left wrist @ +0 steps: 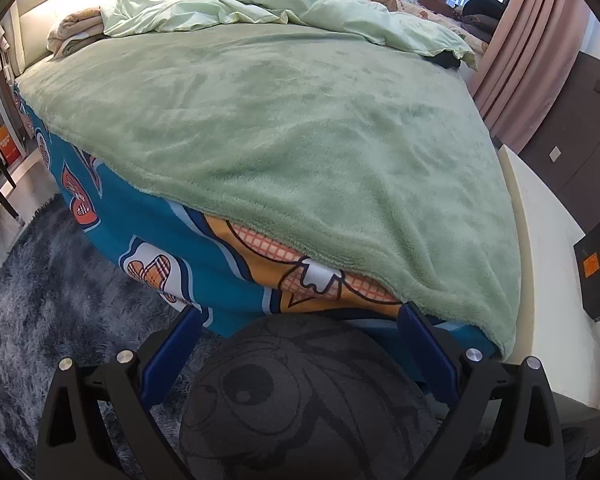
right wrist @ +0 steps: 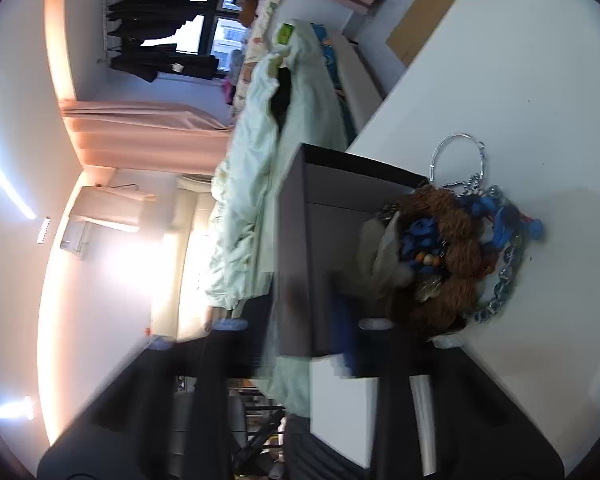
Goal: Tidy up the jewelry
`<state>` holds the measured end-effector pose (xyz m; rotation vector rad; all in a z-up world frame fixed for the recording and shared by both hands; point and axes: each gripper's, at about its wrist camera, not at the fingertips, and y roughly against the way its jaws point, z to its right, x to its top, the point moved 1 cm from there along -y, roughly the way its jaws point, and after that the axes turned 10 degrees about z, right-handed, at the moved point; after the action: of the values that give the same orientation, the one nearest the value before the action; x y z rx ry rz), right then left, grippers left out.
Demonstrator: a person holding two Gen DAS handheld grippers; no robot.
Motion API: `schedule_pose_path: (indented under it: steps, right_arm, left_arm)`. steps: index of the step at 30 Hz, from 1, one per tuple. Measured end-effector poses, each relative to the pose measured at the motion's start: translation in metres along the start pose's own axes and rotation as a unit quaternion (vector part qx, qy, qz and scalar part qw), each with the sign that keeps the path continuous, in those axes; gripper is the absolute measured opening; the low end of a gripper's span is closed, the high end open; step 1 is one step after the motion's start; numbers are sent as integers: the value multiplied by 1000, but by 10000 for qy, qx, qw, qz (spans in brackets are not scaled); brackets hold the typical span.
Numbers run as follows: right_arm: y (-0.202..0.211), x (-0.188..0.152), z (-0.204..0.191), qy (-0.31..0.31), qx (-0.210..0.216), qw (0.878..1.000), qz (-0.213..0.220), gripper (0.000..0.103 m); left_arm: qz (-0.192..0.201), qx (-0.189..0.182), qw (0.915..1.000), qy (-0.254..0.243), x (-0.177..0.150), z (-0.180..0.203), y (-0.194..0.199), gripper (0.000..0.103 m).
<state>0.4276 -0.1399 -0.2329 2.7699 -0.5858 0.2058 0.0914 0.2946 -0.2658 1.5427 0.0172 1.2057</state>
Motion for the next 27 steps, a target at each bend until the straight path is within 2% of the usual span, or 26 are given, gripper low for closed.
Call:
schedule_pose_path:
  steps: [3,4,6,8,11,17,24,26,27]
  right_arm:
    - [11,3,13,-403,526,9974,293,5]
    - [16,2,23,-714,864,9929,402,5]
    - [27,2,44,-1214,1357,9807,718,5]
    - [40,-3,72,-1929,2035,9540,1060,4]
    - [56,-5,89,-2229,2451,9337,1357,4]
    - [66,-8,97,-2533,3108,9015,1629,4]
    - [58,1,72,-2308,3576,8932,1454,4]
    - [59,6,59,-2142,3564,8992,1361,4]
    - [57,8,45,-1939,3479,9087,1253,4]
  left_arm:
    - [-16,17,10000,-17,0,0,-1,95]
    - [-16,15,10000,-12,0,0,-1,95]
    - [-30,14,10000,-9,-1,0,-1,95]
    - [-30,0,10000,-9,-1,1,-1,95]
    - [-27,-9,10000,-14,-1,2,-1,95]
    - [-25,-6,10000,-15,-1,2,-1,95]
    - [-27,-97,9999,67,0,-1,-1,95]
    - [-26,-130,9999,96,0,-2,-1,95]
    - [-26,-144,9998,109,0,-3,-2,95]
